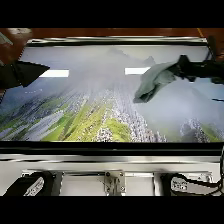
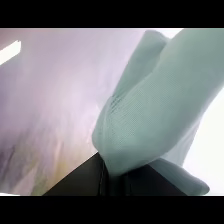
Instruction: Fold the shirts.
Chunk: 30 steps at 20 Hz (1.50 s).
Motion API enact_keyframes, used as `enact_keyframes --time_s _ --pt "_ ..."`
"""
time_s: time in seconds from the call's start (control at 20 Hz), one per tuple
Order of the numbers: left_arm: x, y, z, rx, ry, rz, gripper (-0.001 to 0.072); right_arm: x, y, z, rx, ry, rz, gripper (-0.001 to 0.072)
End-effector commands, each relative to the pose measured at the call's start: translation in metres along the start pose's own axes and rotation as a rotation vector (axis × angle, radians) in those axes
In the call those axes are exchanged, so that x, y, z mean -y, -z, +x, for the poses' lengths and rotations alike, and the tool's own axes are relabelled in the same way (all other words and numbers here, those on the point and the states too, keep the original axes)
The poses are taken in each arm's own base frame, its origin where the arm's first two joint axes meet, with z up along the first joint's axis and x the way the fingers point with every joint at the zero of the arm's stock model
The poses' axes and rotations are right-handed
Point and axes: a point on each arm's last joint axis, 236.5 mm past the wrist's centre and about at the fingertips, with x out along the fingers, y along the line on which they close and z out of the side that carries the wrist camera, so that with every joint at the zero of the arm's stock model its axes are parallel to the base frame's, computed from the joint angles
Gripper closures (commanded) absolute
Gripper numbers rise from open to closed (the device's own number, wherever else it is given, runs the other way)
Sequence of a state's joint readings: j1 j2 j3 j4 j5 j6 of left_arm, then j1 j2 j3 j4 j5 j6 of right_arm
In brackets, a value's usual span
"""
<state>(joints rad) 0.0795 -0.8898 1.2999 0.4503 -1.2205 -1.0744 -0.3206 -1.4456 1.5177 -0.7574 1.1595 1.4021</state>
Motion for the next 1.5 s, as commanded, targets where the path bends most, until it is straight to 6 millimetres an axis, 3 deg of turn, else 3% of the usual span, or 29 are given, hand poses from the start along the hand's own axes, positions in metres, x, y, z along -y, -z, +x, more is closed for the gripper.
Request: enact_keyframes --time_s 0.0,0.2,0.35,0.45,0.55,0.7,0.9,1.0,1.15,1.2,1.3,1.35,1.45 --pt "0.007 0.009 0.008 -0.024 0.028 -0.019 0.0669 0.088 -0.014 -0.071 0.027 0.194 0.106 0.0639" --pt "0.016 0.013 0.011 -0.039 0.05 -0.095 0.0669 0.201 -0.006 -0.157 0.085 0.46 0.236 0.0639" --pt "0.021 0.015 0.014 -0.049 0.064 -0.116 0.0669 0.271 0.014 -0.227 0.13 0.662 0.332 0.064" --pt "0.021 0.014 0.015 -0.047 0.063 -0.139 0.0669 0.305 0.038 -0.266 0.142 0.745 0.418 0.064" --pt "0.019 0.01 0.015 -0.028 0.055 -0.149 0.0669 0.328 0.073 -0.286 0.131 0.754 0.534 0.064" --pt "0.015 0.003 0.016 0.003 0.041 -0.151 0.0669 0.347 0.139 -0.284 0.063 0.701 0.724 0.064" --pt "0.015 0.003 0.016 0.002 0.042 -0.151 0.0669 0.35 0.212 -0.272 0.002 0.668 0.894 0.0639" --pt "0.015 0.003 0.016 0.002 0.041 -0.15 0.0669 0.351 0.227 -0.273 0.007 0.672 0.937 0.0639" --pt "0.015 0.003 0.016 0.002 0.041 -0.15 0.0669 0.355 0.232 -0.276 0.002 0.691 0.927 0.0638" --pt "0.015 0.003 0.016 0.002 0.041 -0.15 0.0669 0.357 0.231 -0.277 0.002 0.697 0.899 0.0597" --pt "0.015 0.003 0.016 0.002 0.041 -0.15 0.0669 0.359 0.23 -0.278 -0.005 0.7 0.864 0.0151" --pt "0.014 0.003 0.016 0.003 0.039 -0.147 0.0669 0.356 0.231 -0.278 -0.015 0.692 0.862 0.0118" --pt "0.009 0.004 0.018 -0.003 0.03 -0.151 0.0669 0.343 0.228 -0.281 -0.035 0.67 0.868 0.0118"
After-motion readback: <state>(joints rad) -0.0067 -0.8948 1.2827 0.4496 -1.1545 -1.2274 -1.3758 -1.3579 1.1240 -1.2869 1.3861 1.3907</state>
